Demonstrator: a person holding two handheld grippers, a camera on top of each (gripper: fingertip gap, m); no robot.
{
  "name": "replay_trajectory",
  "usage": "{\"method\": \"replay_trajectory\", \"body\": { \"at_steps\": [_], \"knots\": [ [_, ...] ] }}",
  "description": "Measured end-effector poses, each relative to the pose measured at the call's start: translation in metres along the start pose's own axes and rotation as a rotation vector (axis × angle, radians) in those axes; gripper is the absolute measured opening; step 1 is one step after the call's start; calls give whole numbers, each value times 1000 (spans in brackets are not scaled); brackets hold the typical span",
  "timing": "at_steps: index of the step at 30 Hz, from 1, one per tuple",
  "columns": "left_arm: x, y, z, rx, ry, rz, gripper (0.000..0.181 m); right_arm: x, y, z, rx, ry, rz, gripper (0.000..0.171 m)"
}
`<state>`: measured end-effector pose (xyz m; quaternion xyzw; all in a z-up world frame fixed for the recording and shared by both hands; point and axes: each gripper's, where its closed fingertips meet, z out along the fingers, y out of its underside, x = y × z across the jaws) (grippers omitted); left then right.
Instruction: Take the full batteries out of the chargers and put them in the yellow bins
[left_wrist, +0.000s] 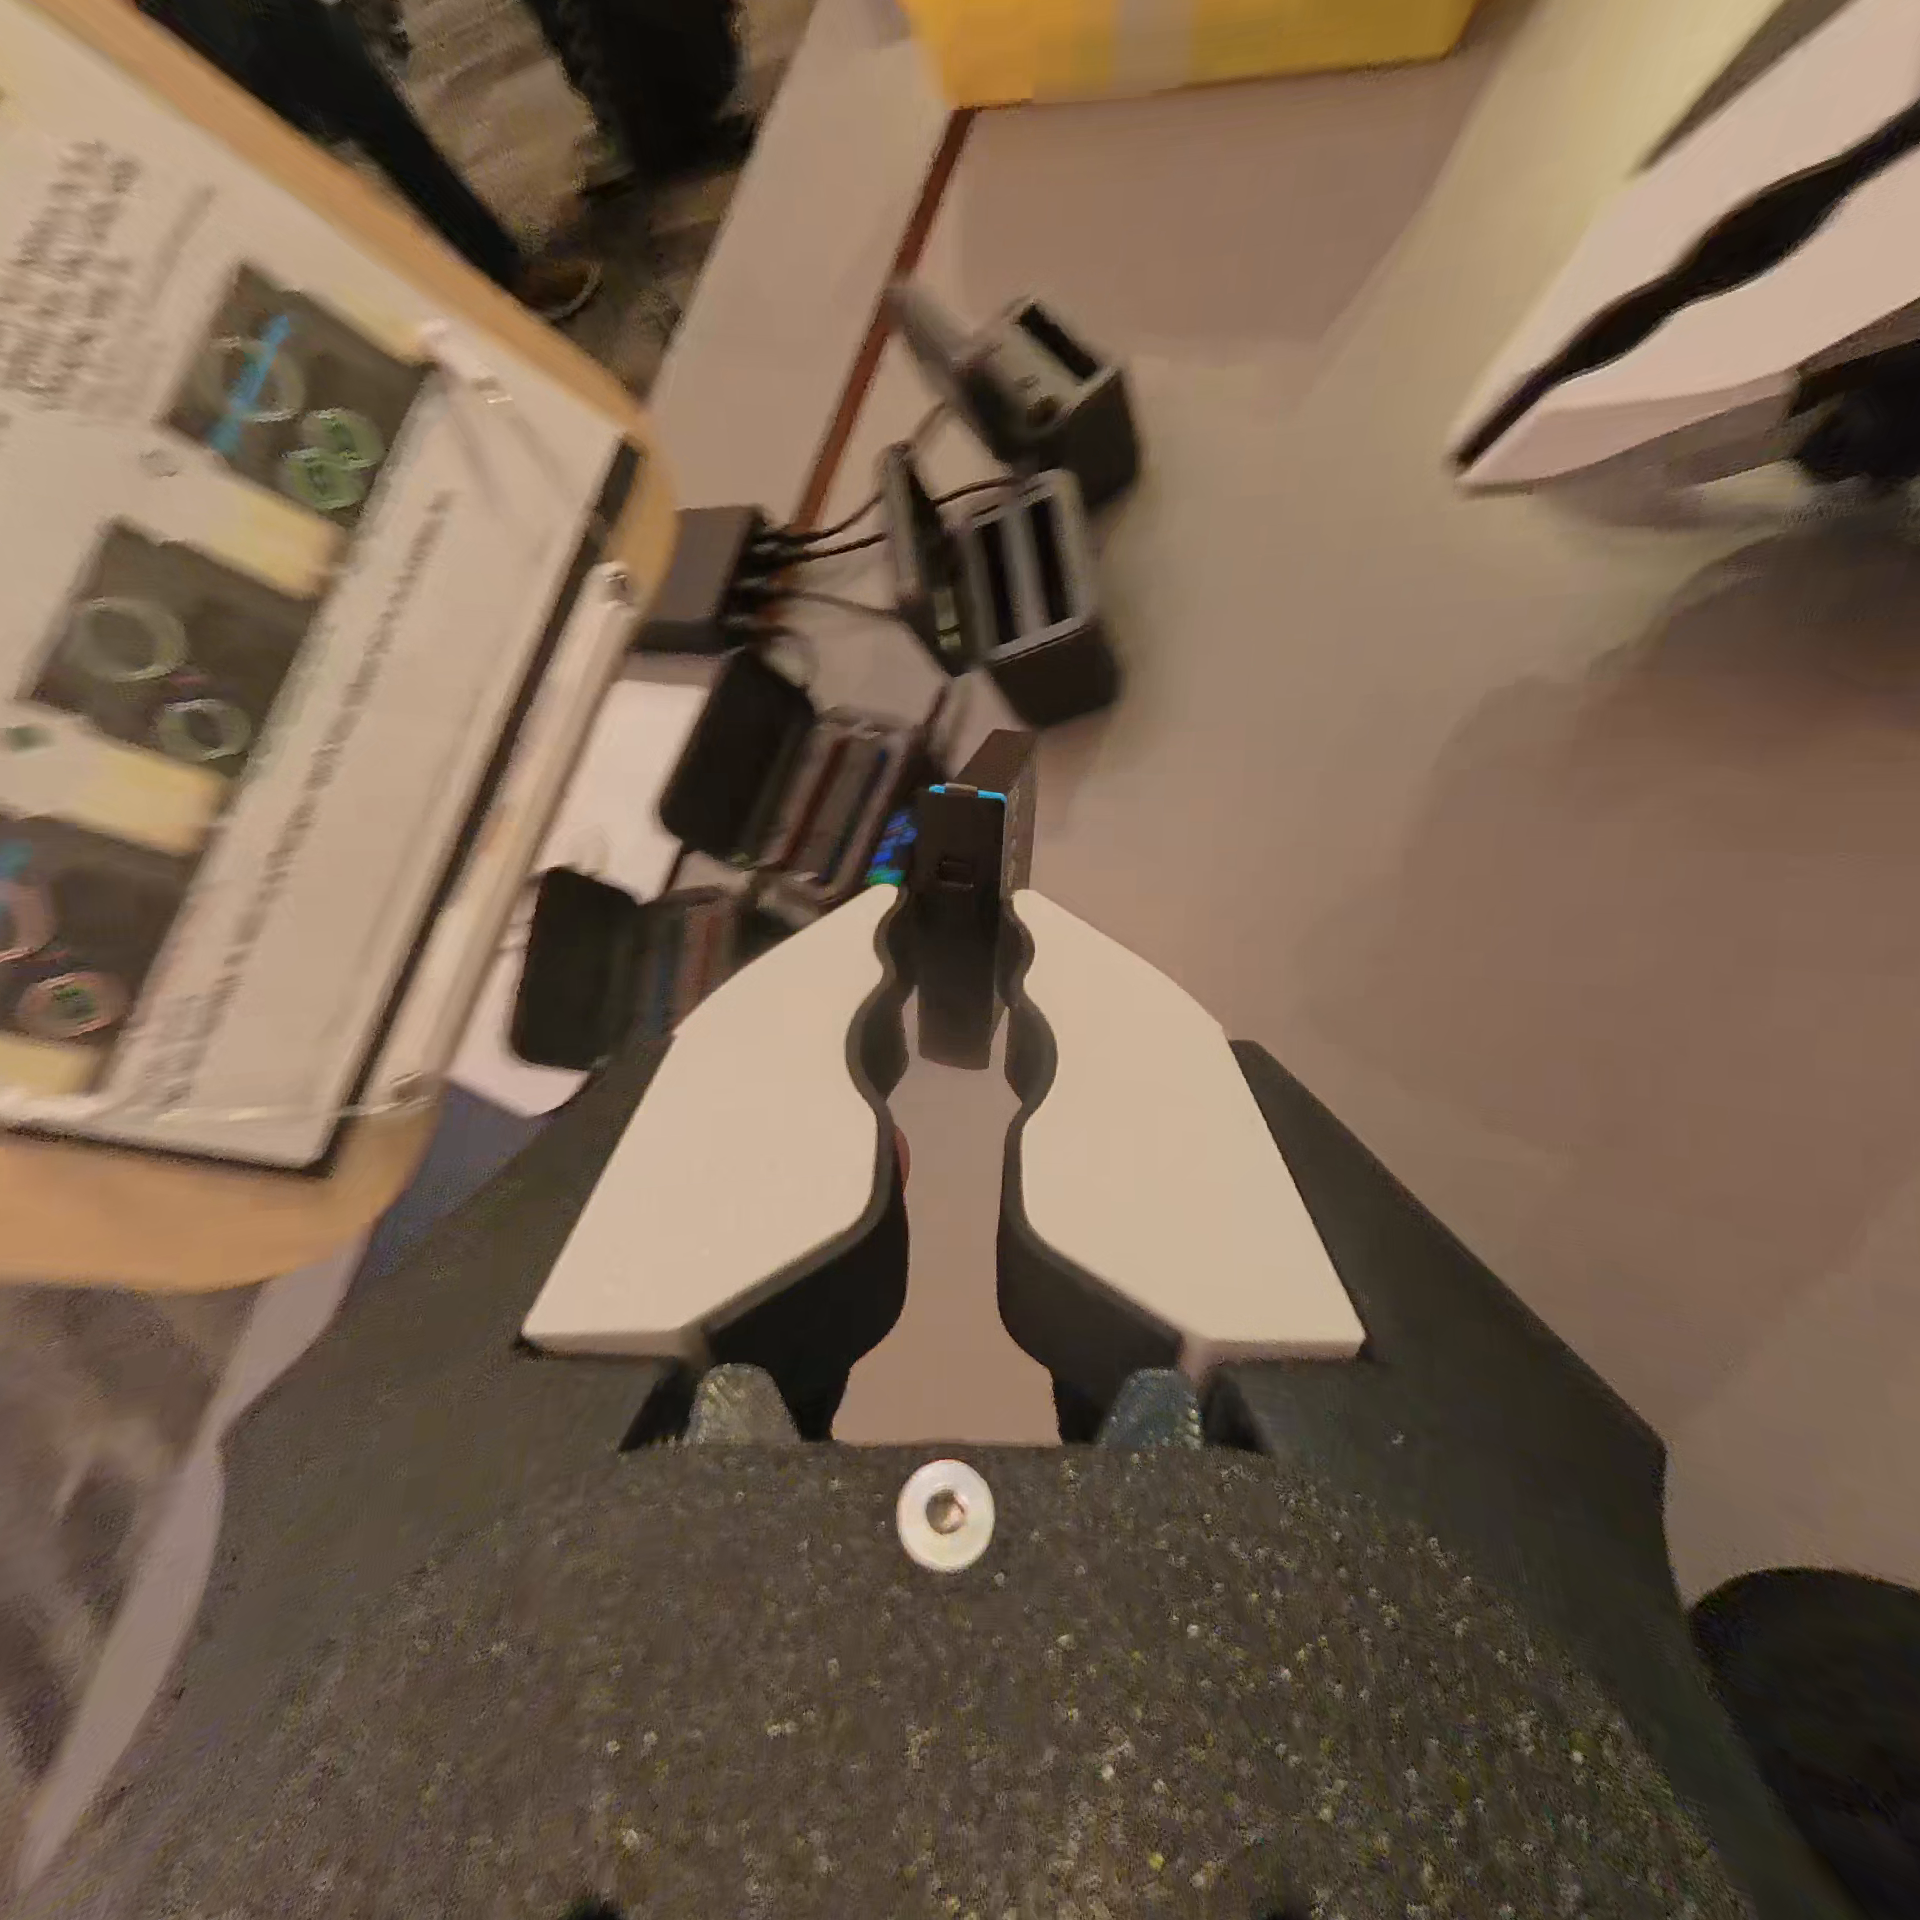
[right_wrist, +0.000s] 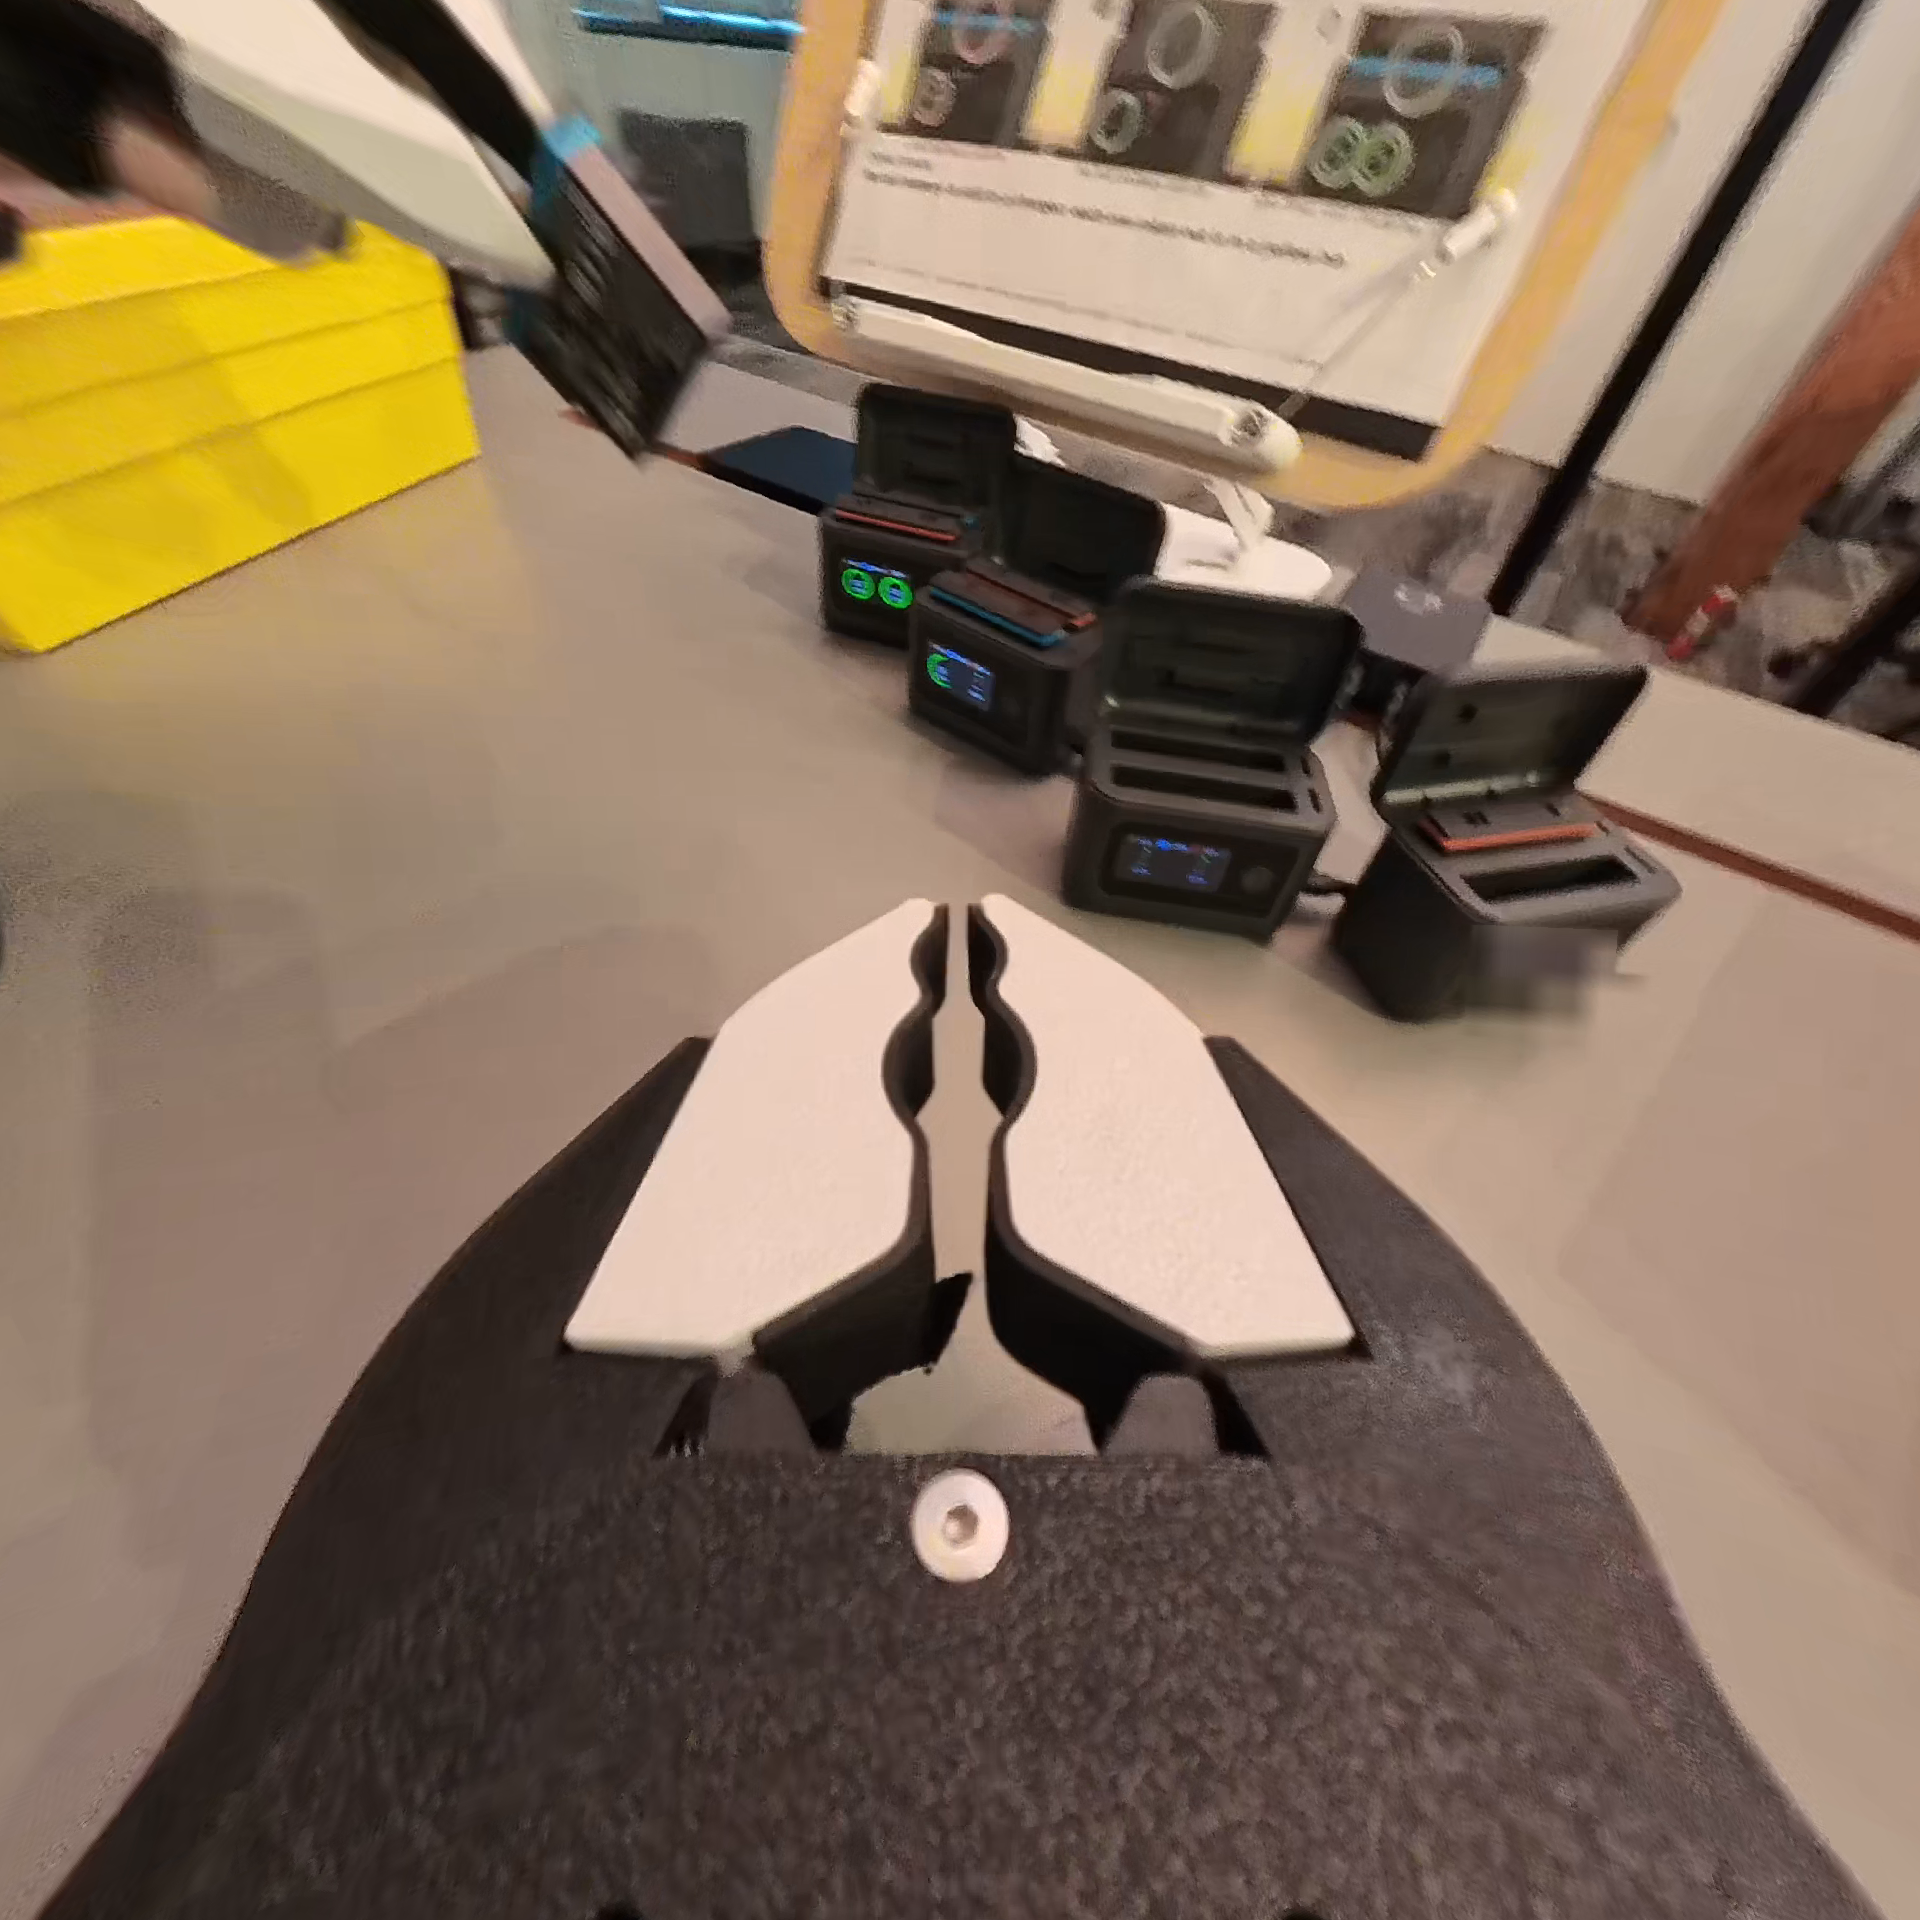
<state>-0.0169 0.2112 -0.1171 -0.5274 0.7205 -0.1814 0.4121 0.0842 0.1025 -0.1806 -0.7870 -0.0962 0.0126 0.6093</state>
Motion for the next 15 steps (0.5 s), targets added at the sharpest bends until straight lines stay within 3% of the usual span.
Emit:
{"method": "replay_trajectory", "body": {
  "at_steps": [5, 10, 12, 15],
  "knots": [
    [73, 0, 34, 34, 147, 19, 15, -41, -5, -7, -21, -287, -174, 25],
    [124, -3, 53, 10, 254, 158, 15, -61, 11, -13, -161, -403, -411, 48],
    [138, -9, 54, 26, 280, 218, 15, -64, 10, -13, -177, -422, -478, 45],
    [145, -16, 55, 52, 267, 254, 15, -65, 10, -14, -191, -462, -561, 14]
  ]
}}
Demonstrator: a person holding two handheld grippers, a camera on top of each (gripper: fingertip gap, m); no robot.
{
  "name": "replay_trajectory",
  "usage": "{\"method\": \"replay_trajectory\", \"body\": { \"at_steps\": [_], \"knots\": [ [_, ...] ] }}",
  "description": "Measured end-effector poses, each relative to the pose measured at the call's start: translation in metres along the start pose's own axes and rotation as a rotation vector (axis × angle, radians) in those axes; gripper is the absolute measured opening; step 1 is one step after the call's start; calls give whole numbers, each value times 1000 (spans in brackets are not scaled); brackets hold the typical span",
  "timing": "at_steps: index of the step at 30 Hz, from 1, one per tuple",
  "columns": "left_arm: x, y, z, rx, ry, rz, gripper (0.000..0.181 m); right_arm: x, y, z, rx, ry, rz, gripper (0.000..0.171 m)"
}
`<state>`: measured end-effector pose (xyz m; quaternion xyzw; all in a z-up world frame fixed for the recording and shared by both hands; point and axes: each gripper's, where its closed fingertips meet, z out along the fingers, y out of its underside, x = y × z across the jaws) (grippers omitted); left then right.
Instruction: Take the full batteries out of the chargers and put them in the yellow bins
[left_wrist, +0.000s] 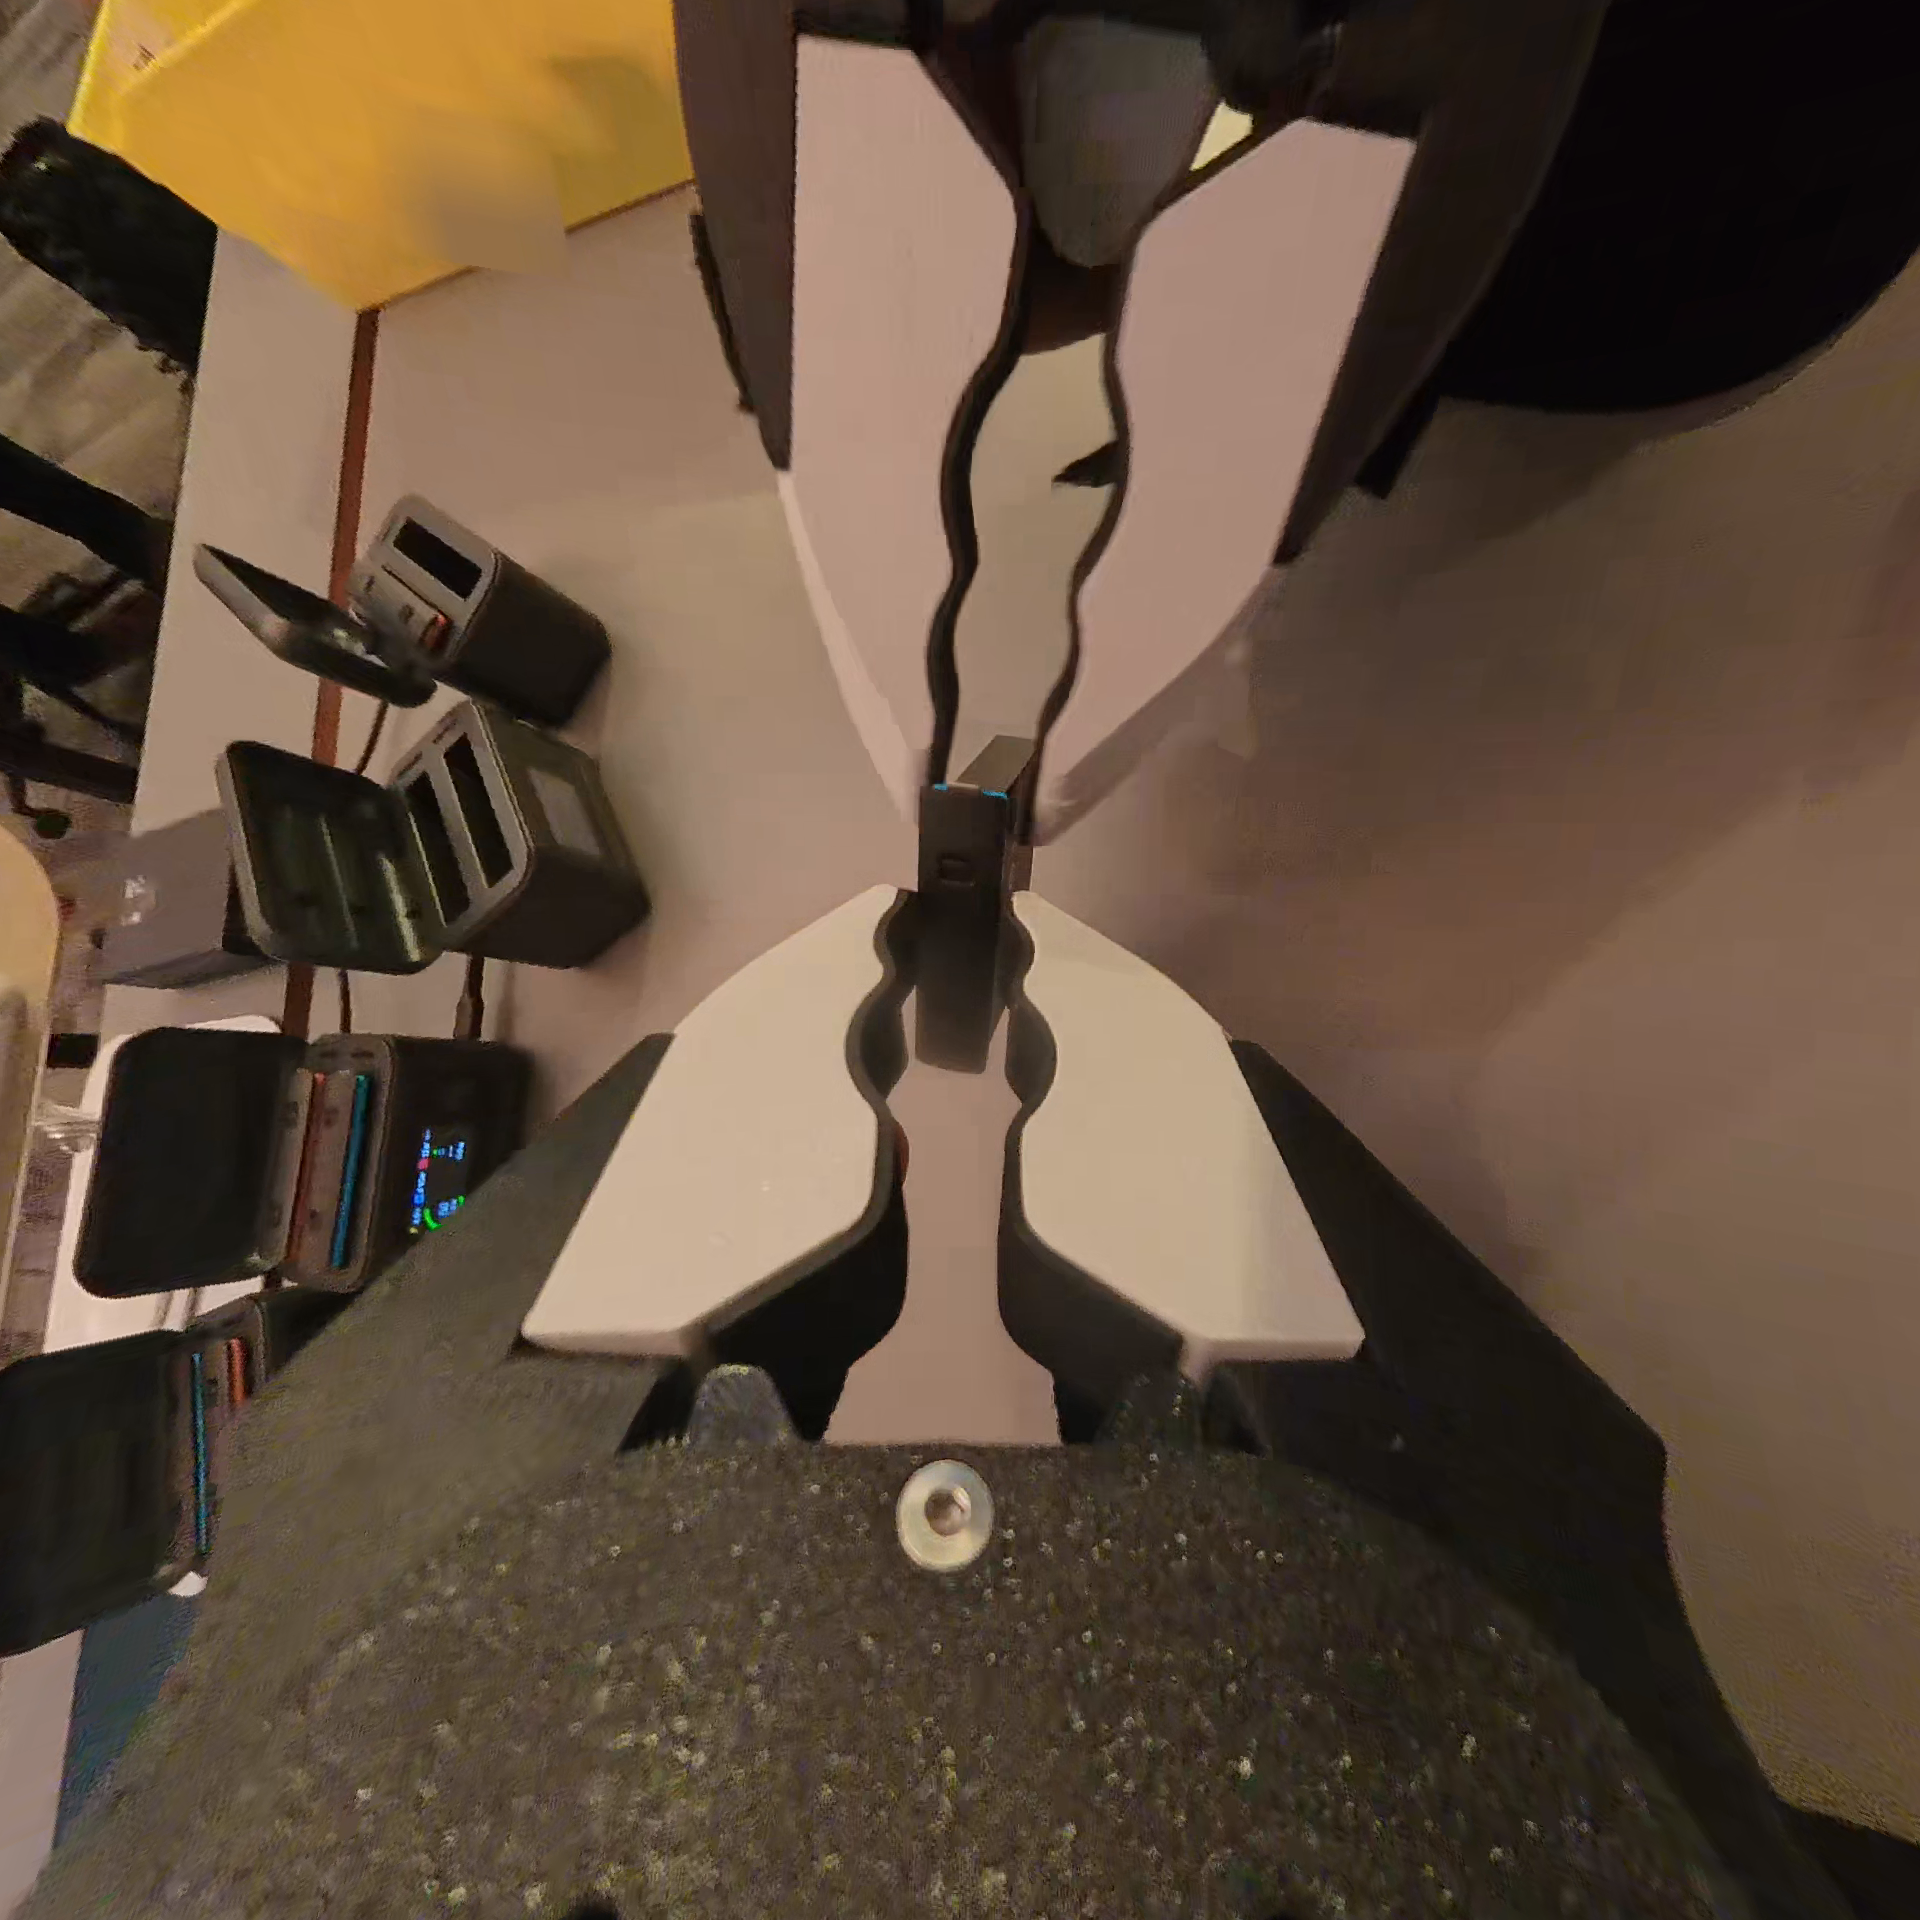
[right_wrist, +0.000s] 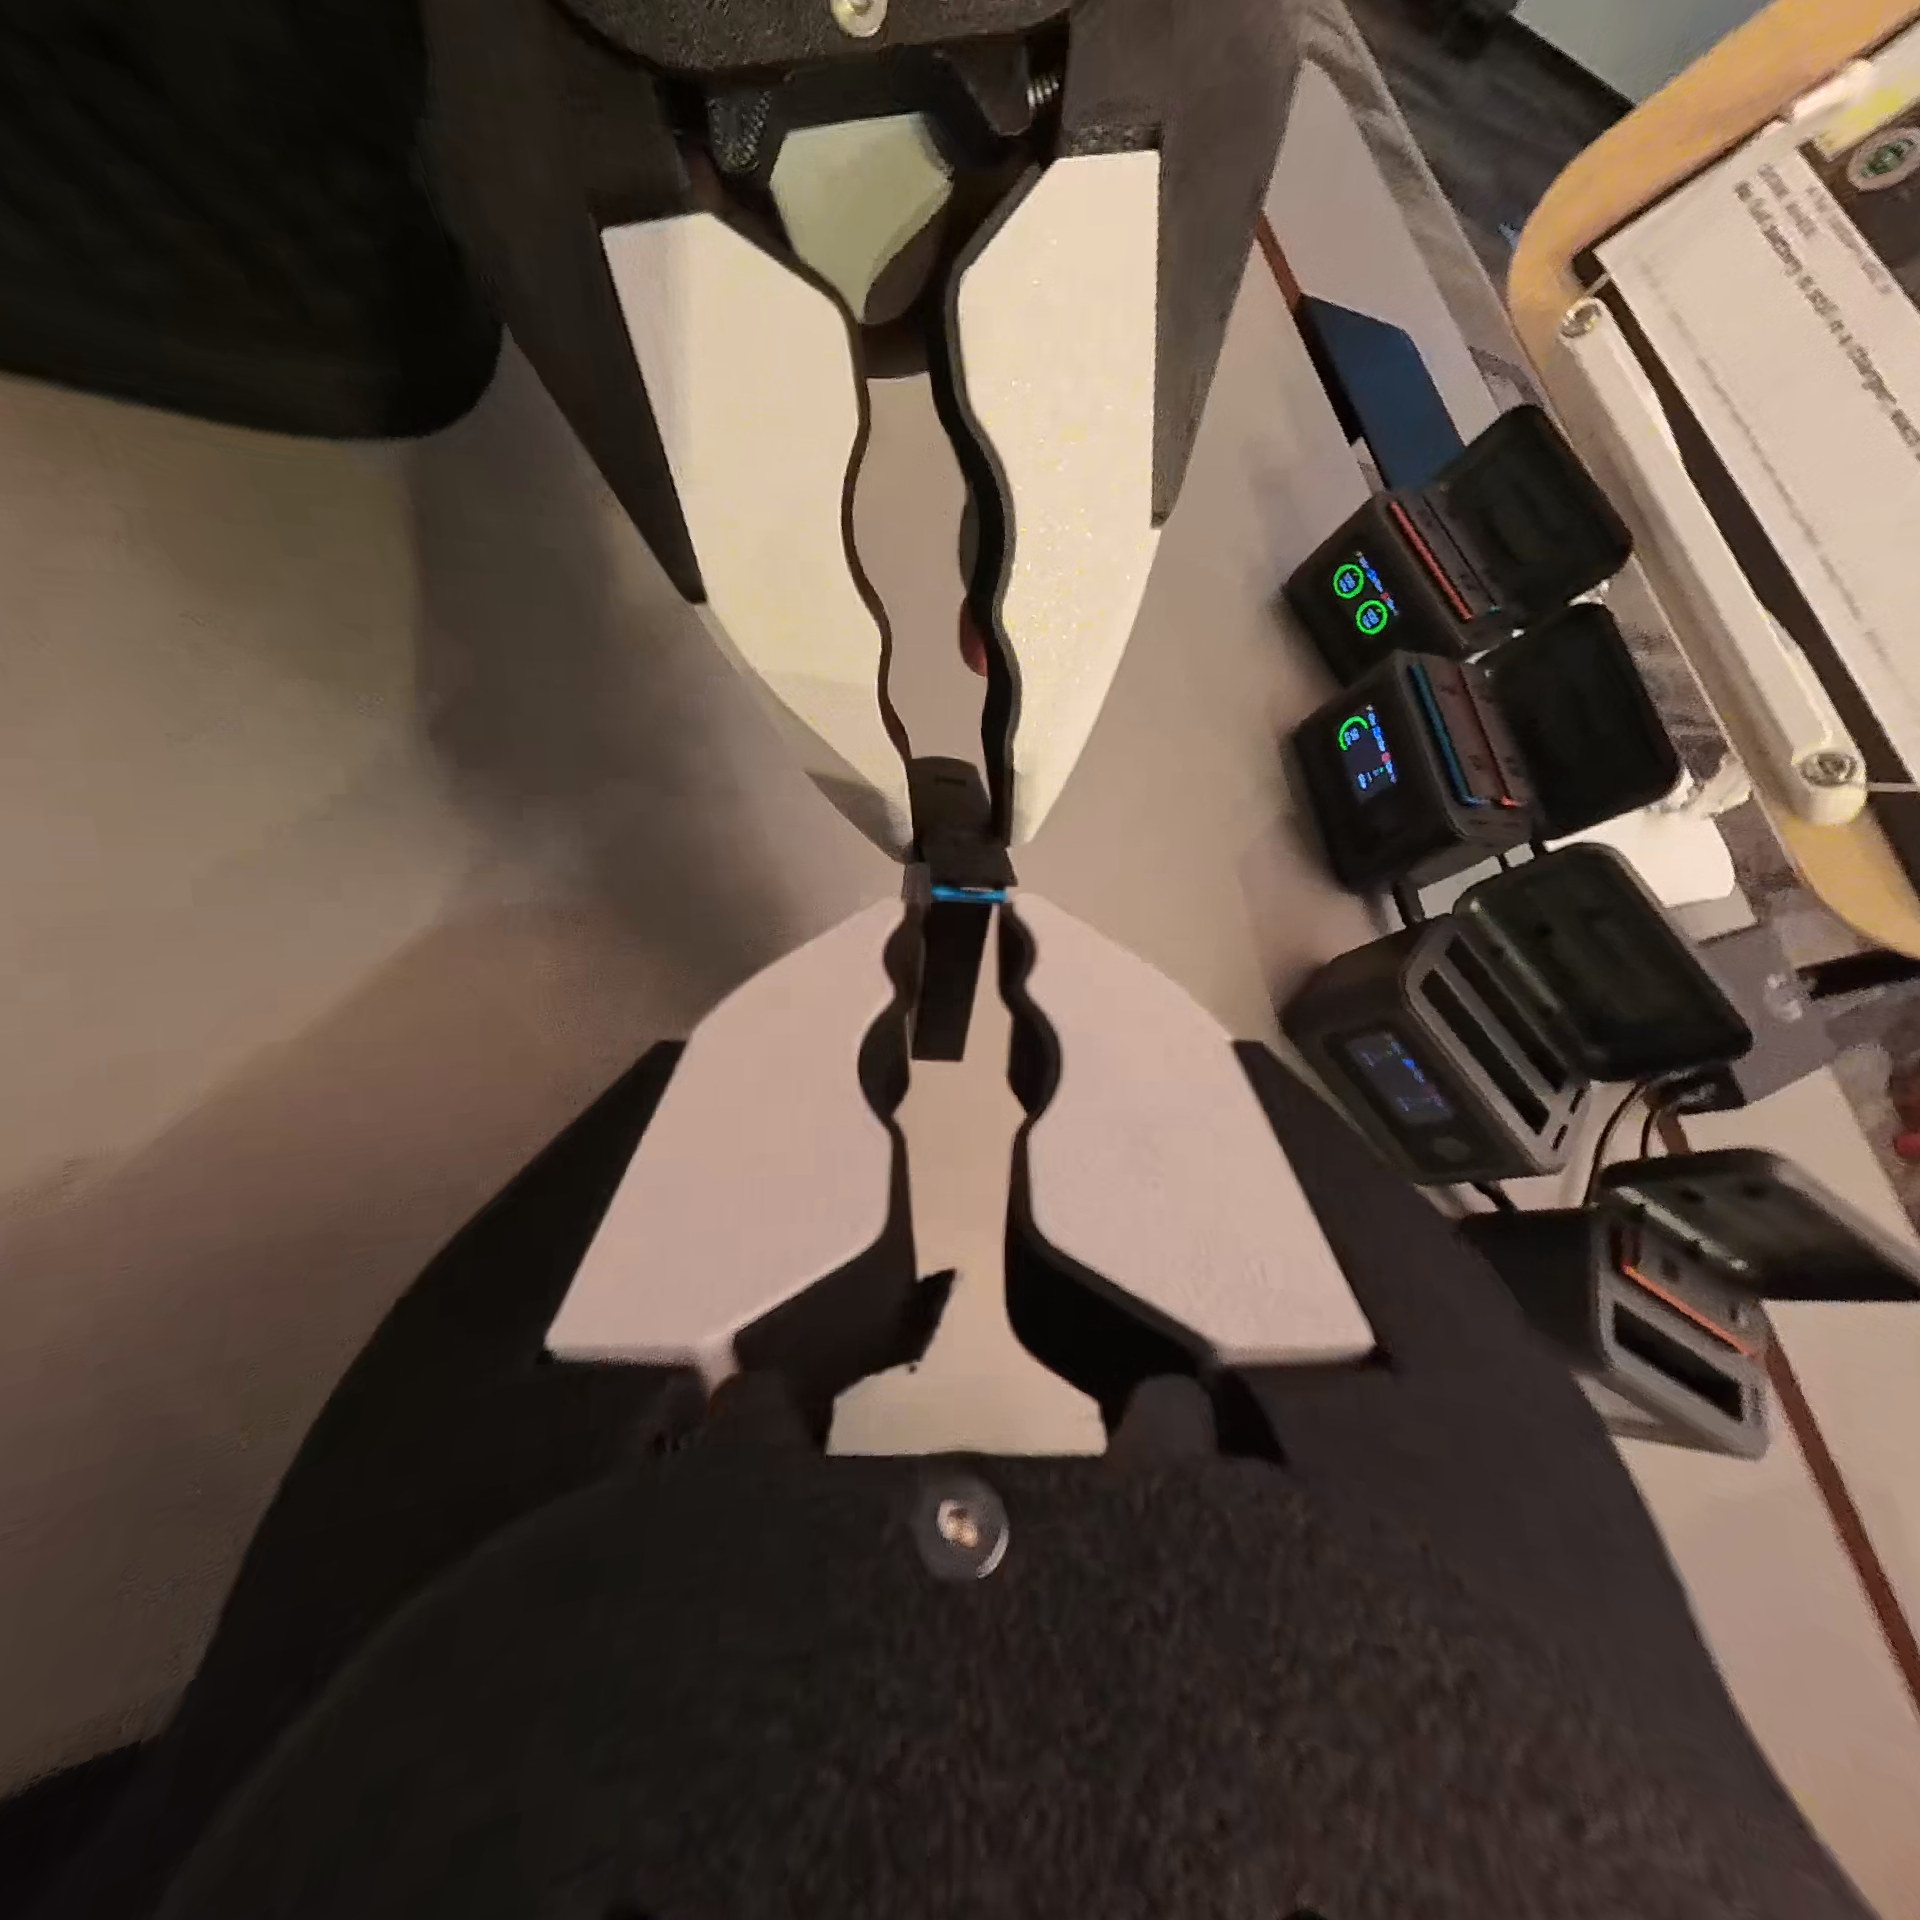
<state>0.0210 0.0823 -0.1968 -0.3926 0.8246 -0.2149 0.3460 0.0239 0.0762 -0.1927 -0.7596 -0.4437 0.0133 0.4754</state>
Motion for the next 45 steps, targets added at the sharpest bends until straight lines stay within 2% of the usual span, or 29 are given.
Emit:
{"method": "replay_trajectory", "body": {
  "at_steps": [7, 12, 20, 24, 27, 32, 35, 40, 45],
  "knots": [
    [-2, -2, -3, 55, -2, -30, 15, 0, -7, -1, 165, -58, 93, 10],
    [-6, -13, -7, 206, 37, -128, 15, 6, -11, -11, 306, -125, 239, 10],
    [-20, -26, -23, 466, 85, -321, 17, 19, -18, -22, 432, -122, 357, 10],
    [-26, -26, -31, 580, 131, -404, 32, 28, -20, -27, 488, -119, 417, 10],
    [-27, -21, -31, 632, 177, -464, 38, 37, -27, -39, 591, -119, 485, 10],
    [-23, -35, -23, 721, 240, -568, 35, 45, -41, -58, 761, -170, 579, 10],
    [-23, -45, -24, 760, 236, -582, 14, 40, -41, -54, 746, -182, 557, 10],
    [-19, -41, -27, 683, 217, -504, 11, 35, -32, -47, 656, -189, 510, 12],
    [-22, -19, -13, 489, 79, -380, 11, 38, -13, -41, 370, -71, 287, 29]
  ]
}}
